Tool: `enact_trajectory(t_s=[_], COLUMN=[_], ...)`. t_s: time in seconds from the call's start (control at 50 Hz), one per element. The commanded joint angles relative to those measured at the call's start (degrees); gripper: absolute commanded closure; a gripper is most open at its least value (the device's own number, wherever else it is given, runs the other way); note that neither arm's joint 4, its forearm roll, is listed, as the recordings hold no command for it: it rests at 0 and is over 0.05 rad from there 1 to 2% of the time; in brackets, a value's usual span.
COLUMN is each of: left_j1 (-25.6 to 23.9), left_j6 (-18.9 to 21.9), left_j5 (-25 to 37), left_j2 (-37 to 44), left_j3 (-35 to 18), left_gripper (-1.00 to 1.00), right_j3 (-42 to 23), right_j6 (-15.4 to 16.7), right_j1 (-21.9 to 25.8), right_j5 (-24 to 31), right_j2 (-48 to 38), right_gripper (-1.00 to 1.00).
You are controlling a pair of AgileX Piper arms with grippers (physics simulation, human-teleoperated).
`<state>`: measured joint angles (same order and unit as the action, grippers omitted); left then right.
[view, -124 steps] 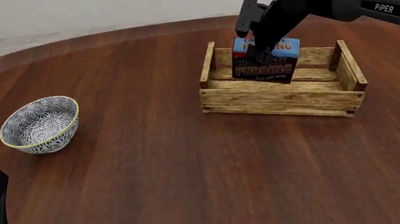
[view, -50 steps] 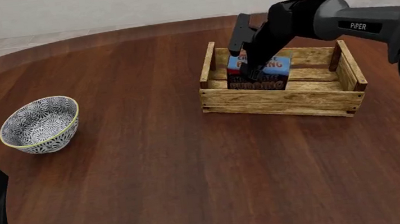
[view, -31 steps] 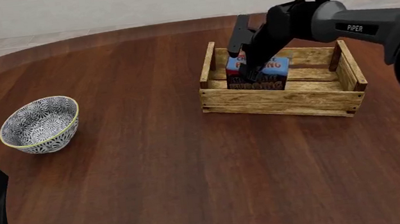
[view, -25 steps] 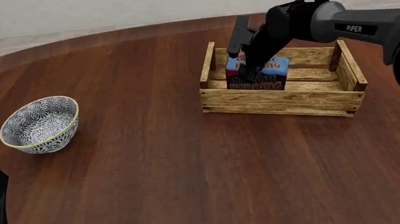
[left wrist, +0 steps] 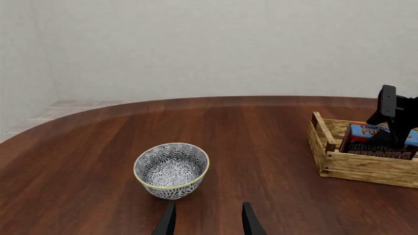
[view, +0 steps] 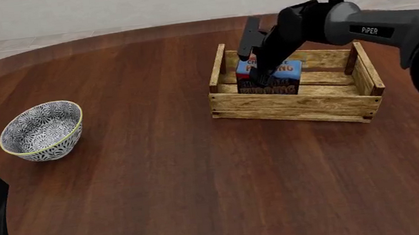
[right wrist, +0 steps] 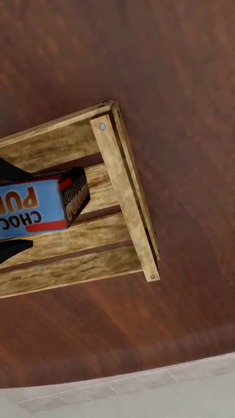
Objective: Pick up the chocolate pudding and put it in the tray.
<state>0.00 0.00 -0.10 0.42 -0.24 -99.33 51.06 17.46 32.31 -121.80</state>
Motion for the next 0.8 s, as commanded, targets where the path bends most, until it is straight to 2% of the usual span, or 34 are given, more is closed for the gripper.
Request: enact_trajectory(t_s=[0.02, 0.38, 0.4, 0.8], left_j1=[0.0, 0.0, 0.0, 0.0], left_j6=[0.0, 0.0, 0.0, 0.0], left_j5=[0.0, 0.0, 0.0, 0.0], left_j2=[0.0, 0.0, 0.0, 0.0], left_j3=[0.0, 0.0, 0.0, 0.0], left_gripper=[-1.00, -1.00, -1.00, -1.00], right_j3=[0.2, -0.5, -1.7, -1.7], right_j6=[-1.4, -1.9, -1.9, -2.5], right_j1=[-0.6, -1.5, -2.4, -1.8], right_j5=[0.1, 0.4, 0.4, 1.2], right_j2=[-1.2, -2.1, -2.7, -2.0], right_gripper=[1.00, 1.00, -1.00, -1.00])
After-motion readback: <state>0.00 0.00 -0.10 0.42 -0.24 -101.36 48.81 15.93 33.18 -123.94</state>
